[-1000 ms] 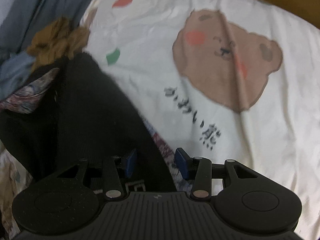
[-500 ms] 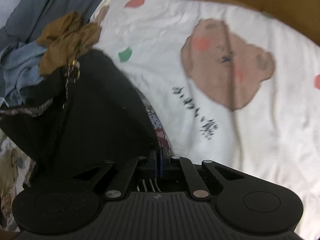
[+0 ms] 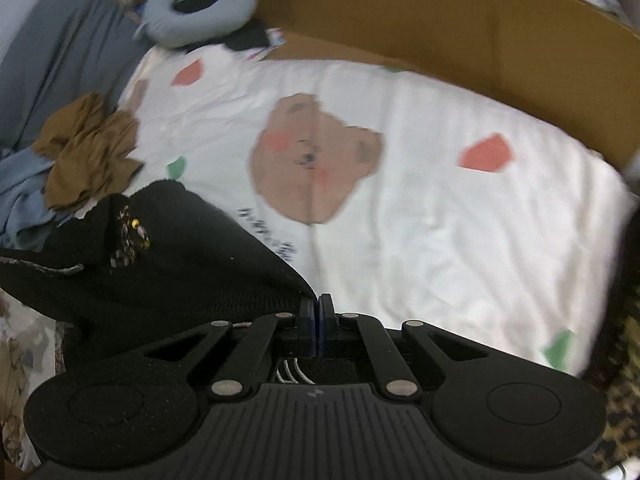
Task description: Fold clothes
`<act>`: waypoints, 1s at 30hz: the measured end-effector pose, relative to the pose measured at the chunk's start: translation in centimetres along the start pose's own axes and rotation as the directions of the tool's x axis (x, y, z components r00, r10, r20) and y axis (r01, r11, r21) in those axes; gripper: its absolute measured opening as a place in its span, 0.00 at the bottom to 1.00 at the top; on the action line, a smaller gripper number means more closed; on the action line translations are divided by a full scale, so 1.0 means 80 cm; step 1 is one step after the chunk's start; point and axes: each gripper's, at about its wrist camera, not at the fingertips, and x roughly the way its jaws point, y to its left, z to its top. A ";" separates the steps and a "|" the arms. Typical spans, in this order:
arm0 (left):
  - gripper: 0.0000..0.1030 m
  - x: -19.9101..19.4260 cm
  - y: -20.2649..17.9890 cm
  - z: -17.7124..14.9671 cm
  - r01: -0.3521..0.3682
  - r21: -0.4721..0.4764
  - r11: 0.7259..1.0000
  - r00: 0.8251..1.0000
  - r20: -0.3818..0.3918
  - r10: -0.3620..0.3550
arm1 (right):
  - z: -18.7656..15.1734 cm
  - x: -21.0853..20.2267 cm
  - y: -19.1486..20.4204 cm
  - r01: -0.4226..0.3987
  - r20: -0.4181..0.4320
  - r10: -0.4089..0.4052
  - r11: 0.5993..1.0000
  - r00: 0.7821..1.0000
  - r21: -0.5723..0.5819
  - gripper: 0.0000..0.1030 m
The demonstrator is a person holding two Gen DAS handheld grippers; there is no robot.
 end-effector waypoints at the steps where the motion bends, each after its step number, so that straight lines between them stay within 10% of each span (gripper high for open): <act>1: 0.03 0.002 -0.004 0.003 0.010 0.005 1.000 1.000 0.003 -0.010 | -0.004 -0.010 -0.008 0.010 0.006 -0.010 1.000 1.000 0.015 0.00; 15: 0.03 0.046 -0.083 0.014 0.156 0.111 0.981 0.988 -0.008 -0.157 | -0.070 -0.139 -0.085 0.151 0.051 -0.163 0.972 0.985 0.182 0.00; 26: 0.03 0.091 -0.030 -0.037 0.061 0.026 0.998 0.989 -0.136 -0.057 | -0.133 -0.101 -0.086 0.111 -0.098 -0.089 0.963 0.991 0.247 0.02; 30: 0.04 0.098 -0.017 -0.051 0.040 0.013 0.999 0.980 -0.193 -0.036 | -0.144 -0.094 -0.087 0.089 -0.137 -0.054 0.960 0.989 0.265 0.19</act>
